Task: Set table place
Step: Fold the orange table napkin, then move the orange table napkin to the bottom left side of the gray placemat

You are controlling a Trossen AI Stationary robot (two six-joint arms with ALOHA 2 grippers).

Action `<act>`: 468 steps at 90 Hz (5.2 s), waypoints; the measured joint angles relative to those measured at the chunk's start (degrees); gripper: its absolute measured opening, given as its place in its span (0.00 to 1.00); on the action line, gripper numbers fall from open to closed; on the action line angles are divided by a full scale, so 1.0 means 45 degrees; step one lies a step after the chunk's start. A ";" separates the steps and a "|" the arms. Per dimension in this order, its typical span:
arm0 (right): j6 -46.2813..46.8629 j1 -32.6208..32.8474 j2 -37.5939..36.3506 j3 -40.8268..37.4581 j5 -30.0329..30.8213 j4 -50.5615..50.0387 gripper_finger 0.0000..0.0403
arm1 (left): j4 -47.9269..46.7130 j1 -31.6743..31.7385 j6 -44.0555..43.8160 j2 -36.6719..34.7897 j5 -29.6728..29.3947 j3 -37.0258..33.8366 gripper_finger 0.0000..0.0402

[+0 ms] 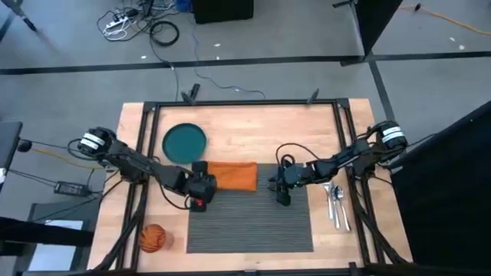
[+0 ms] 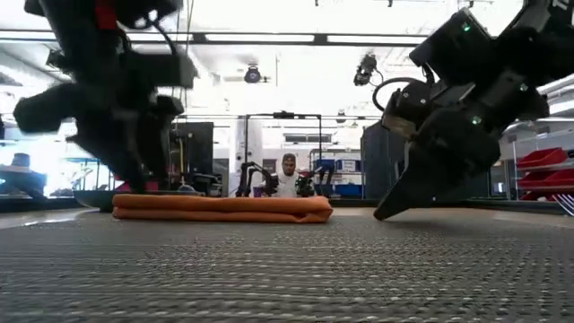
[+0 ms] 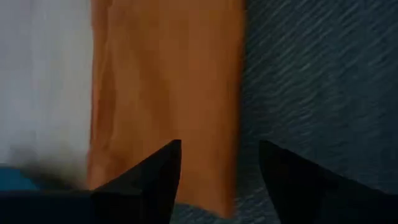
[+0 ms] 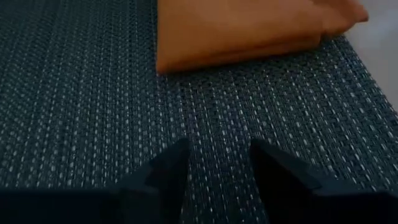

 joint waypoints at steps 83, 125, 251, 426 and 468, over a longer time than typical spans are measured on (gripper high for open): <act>0.0273 0.0011 0.0592 0.0019 0.0831 0.0163 0.31 | -0.1807 -0.0358 -0.4697 0.1138 0.0711 0.1304 0.00; 0.0117 -0.0008 0.0592 0.0019 0.0904 0.0077 0.30 | 0.1017 -0.2927 -1.3674 0.1788 0.2163 0.1928 0.00; -0.1145 -0.0008 0.0597 -0.0015 0.0583 0.0364 0.29 | 0.6140 -0.1285 0.4057 0.5531 0.2721 0.5462 0.33; 0.0757 0.3674 0.1956 0.0996 0.1473 0.0736 0.28 | -0.3615 0.0952 0.1497 0.6349 -0.2015 0.6980 0.33; 0.0234 0.3483 0.0702 0.0897 0.1526 -0.0357 0.28 | -0.3723 0.0967 0.1593 0.6252 -0.2915 0.8478 0.33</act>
